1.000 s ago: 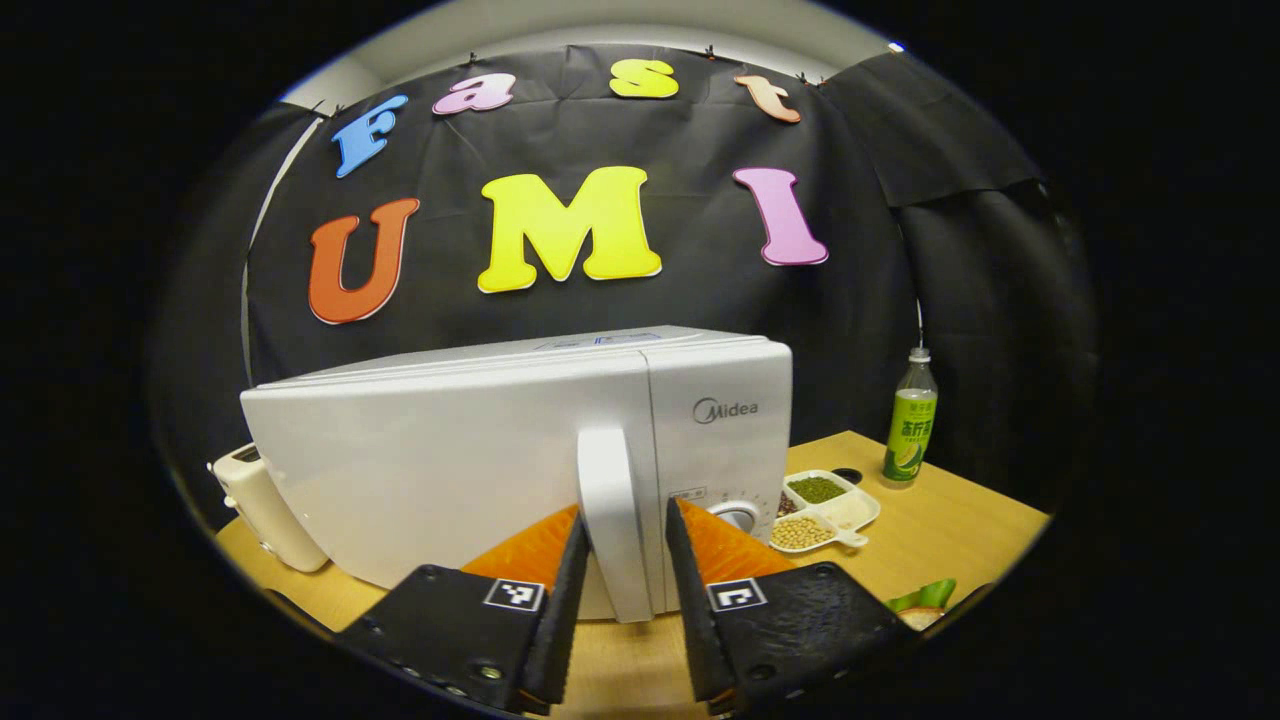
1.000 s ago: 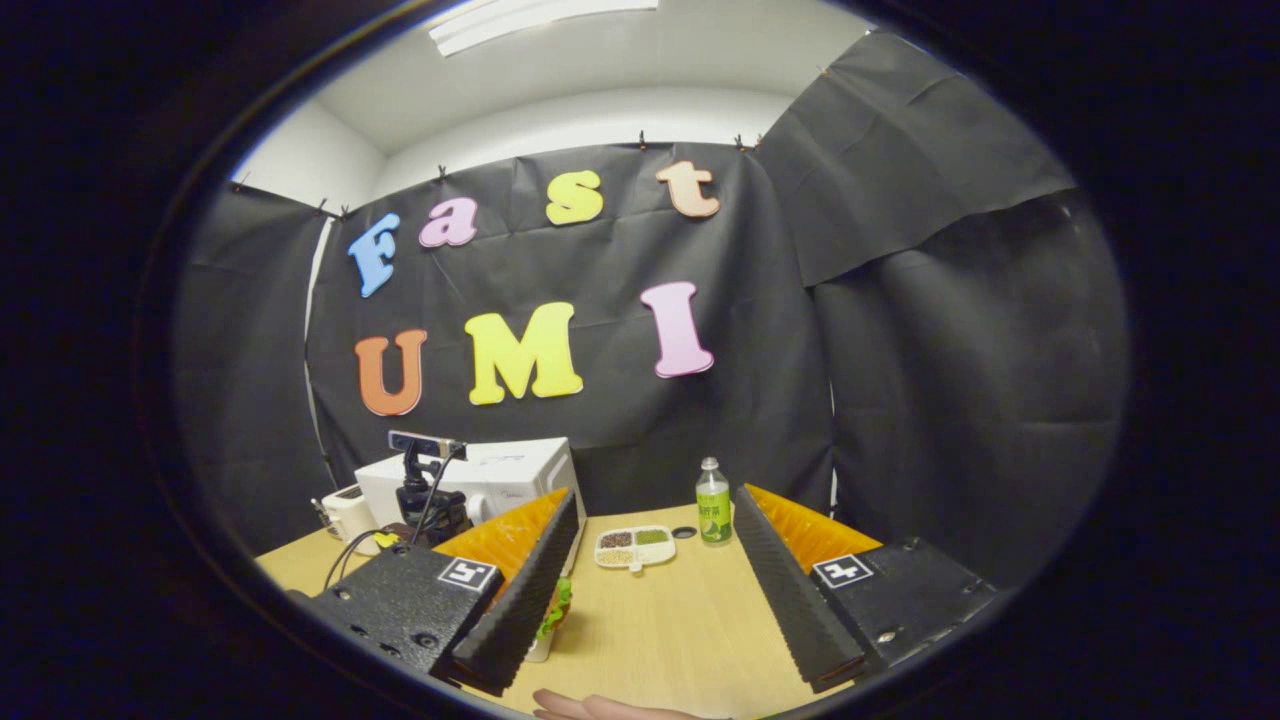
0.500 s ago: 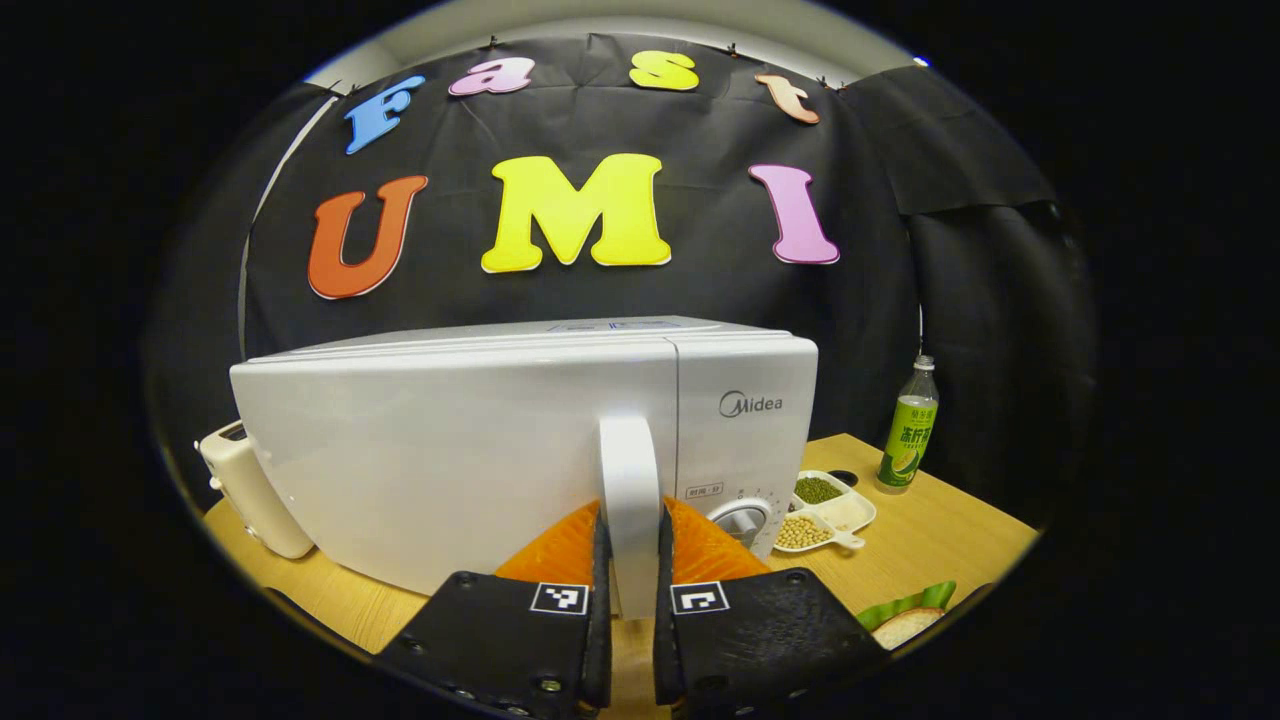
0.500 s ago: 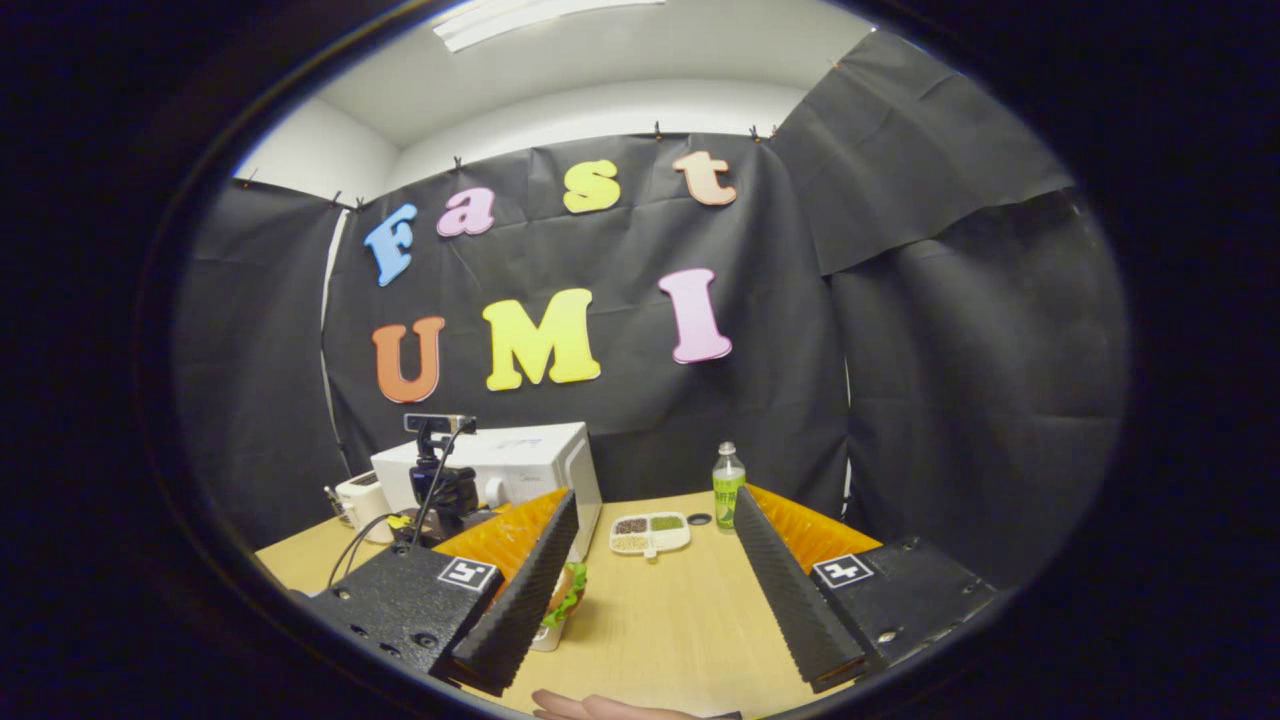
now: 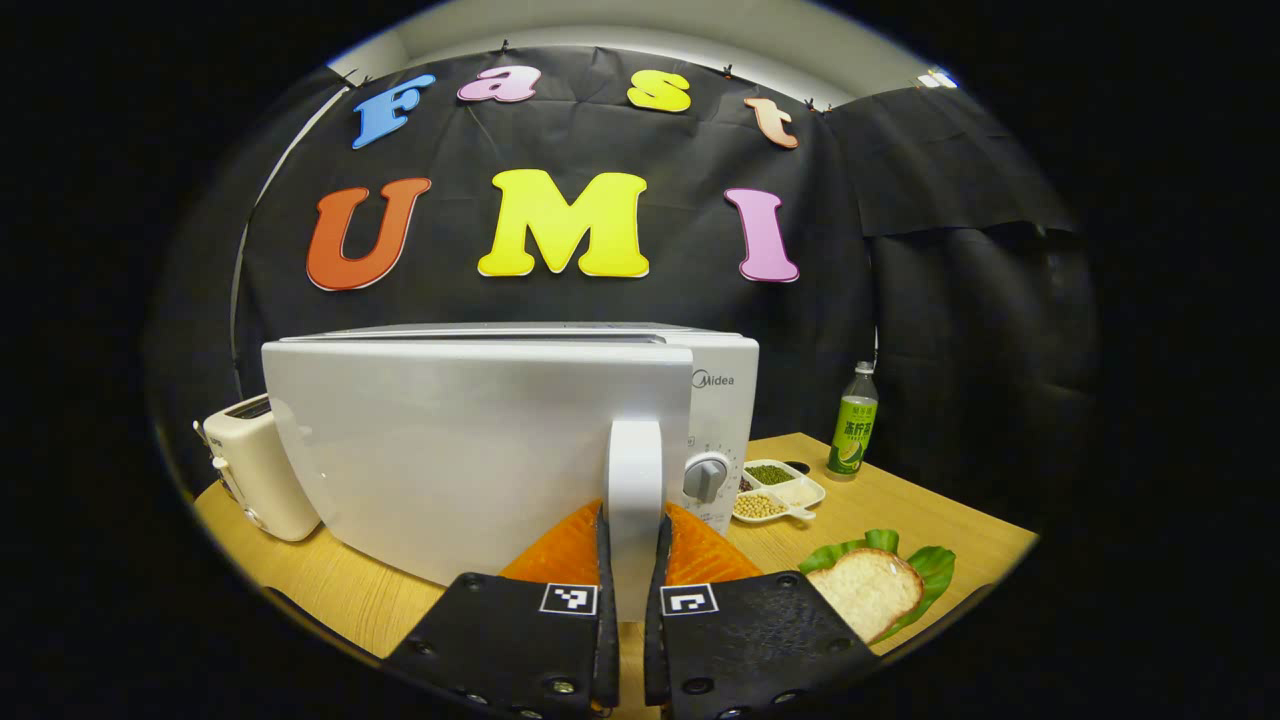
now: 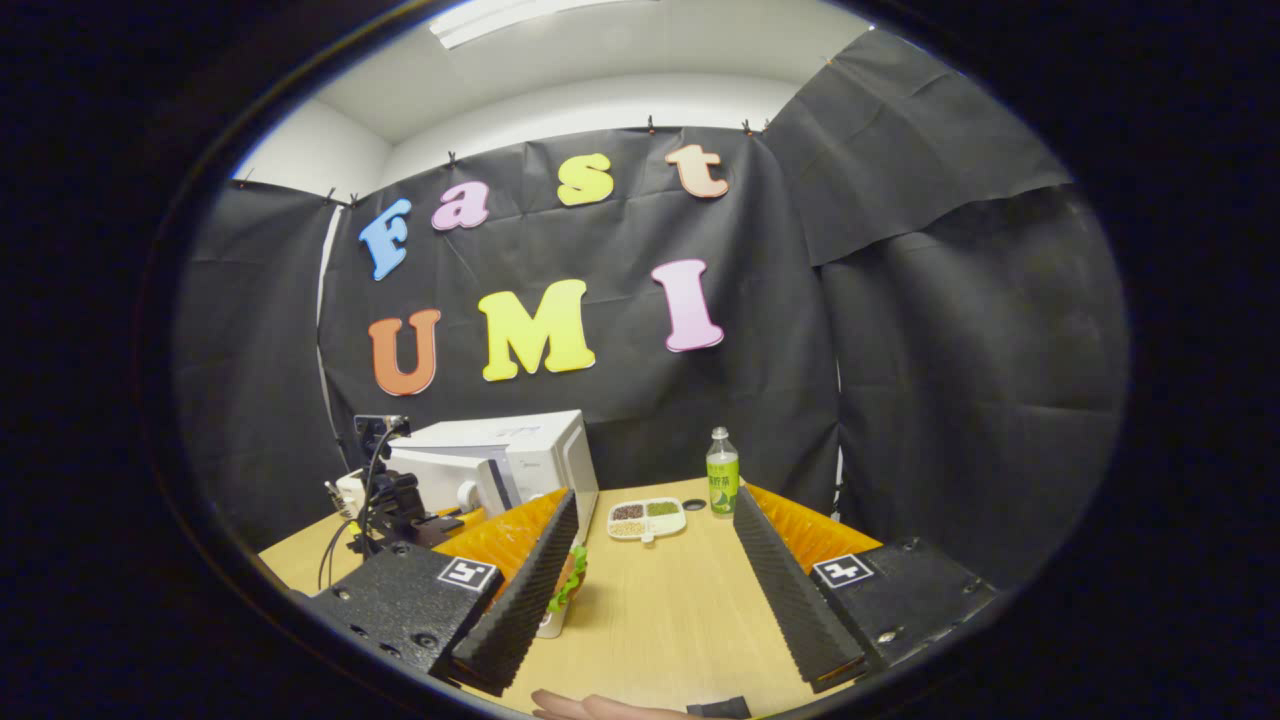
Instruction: Open the microwave oven with the left hand, put the food in, and close the microwave oven.
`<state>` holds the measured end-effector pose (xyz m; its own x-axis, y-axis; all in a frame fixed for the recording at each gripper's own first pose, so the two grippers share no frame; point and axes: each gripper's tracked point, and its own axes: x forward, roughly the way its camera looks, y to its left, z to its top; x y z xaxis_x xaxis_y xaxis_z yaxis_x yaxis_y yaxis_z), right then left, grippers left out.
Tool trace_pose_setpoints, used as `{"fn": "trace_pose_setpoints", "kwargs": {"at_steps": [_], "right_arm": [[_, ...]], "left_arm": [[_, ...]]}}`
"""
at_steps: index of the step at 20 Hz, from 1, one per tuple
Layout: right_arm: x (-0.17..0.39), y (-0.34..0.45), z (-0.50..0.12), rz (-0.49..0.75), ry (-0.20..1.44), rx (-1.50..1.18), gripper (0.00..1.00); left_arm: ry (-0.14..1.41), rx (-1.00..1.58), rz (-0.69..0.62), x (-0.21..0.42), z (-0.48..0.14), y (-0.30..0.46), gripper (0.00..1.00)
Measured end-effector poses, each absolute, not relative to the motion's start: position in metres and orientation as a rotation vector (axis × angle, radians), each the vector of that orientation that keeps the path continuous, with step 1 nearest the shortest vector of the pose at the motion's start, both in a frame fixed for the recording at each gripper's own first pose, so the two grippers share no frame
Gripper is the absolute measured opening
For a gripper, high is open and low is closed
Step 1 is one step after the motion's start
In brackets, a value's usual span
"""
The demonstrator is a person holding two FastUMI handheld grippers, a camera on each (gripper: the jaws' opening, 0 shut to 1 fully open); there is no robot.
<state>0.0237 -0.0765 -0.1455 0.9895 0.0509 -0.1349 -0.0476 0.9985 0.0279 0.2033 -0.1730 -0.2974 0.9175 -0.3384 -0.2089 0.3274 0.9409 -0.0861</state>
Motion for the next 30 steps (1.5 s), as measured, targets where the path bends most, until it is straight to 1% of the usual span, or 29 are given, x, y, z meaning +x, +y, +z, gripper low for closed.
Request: {"fn": "trace_pose_setpoints", "kwargs": {"at_steps": [9,10,20,23,24,25,26,27,28,29,30], "right_arm": [[-0.011,-0.059,-0.129,0.052,0.105,0.005,1.00],[-0.012,-0.057,-0.129,0.054,0.105,0.005,1.00],[-0.011,-0.029,-0.140,0.089,0.139,-0.020,0.99],[-0.011,-0.020,-0.144,0.103,0.155,-0.028,1.00],[-0.012,-0.017,-0.144,0.107,0.154,-0.033,0.89],[-0.013,-0.014,-0.143,0.109,0.152,-0.040,1.00],[-0.013,-0.012,-0.144,0.112,0.151,-0.047,1.00],[-0.015,-0.009,-0.143,0.117,0.148,-0.053,1.00],[-0.016,-0.006,-0.143,0.122,0.146,-0.057,1.00],[-0.016,-0.003,-0.144,0.127,0.148,-0.060,0.89],[-0.018,0.000,-0.146,0.132,0.152,-0.063,1.00]], "left_arm": [[0.196,-0.036,-0.413,0.144,-0.295,-0.131,0.09],[0.199,-0.031,-0.415,0.136,-0.296,-0.124,0.12],[0.222,-0.025,-0.322,0.082,-0.299,-0.042,0.12],[0.227,-0.010,-0.269,0.072,-0.301,-0.015,0.12],[0.231,-0.002,-0.242,0.069,-0.302,-0.006,0.12],[0.237,0.008,-0.208,0.064,-0.303,0.007,0.12],[0.243,0.024,-0.165,0.059,-0.304,0.021,0.12],[0.251,0.042,-0.124,0.051,-0.304,0.035,0.17],[0.253,0.066,-0.087,0.045,-0.303,0.048,0.18],[0.256,0.105,-0.015,0.036,-0.302,0.069,0.17],[0.256,0.117,0.033,0.026,-0.300,0.086,0.44]]}}
